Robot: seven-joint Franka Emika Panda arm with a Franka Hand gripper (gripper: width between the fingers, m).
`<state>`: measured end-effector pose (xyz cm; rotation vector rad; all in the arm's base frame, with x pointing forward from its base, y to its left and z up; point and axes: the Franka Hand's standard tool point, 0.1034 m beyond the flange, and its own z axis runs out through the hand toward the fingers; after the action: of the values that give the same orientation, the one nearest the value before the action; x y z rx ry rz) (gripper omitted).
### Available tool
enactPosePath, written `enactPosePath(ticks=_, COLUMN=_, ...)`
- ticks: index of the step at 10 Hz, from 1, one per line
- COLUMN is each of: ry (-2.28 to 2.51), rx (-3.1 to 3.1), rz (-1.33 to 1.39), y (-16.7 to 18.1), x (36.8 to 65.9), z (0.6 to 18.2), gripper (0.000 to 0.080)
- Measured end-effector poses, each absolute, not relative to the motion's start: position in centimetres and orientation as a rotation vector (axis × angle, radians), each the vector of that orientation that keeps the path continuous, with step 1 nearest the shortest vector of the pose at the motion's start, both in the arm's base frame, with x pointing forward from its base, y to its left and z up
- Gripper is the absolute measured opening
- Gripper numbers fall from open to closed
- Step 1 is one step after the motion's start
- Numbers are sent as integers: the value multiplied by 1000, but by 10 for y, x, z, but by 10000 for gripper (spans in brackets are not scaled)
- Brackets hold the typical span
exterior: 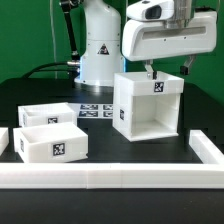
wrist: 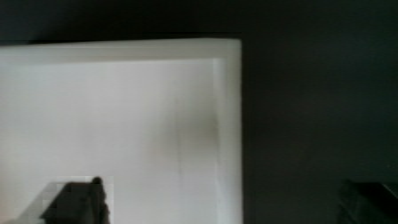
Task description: Assemble drawer
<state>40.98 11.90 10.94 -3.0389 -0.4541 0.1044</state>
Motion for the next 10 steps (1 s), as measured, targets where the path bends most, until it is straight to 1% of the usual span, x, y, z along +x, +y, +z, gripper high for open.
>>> enactPosePath(ticks=3, ry=-466, rx=-3035, rz=100, y=117, x=409, z=102, gripper=650)
enactPosePath(ticks=4, ry=-462, rx=-3034, rz=101, y=116, x=409, z=99, gripper=527)
enactPosePath(ticks=6, ry=-461, rx=-3033, rz=107, y=115, x=408, z=98, gripper=246)
enactPosePath(ticks=7, ry=-461, rx=-3033, rz=107, y=116, x=408, z=98, gripper=246)
enactPosePath(ticks=8, ry=-461, rx=-3033, rz=107, y=116, x=408, z=98, gripper=74)
enactPosePath(ticks=9, ry=-461, rx=-3033, rz=105, y=116, x=408, z=98, gripper=74)
enactPosePath(ticks=10, ry=-460, rx=-3033, rz=104, y=116, x=409, z=98, gripper=38)
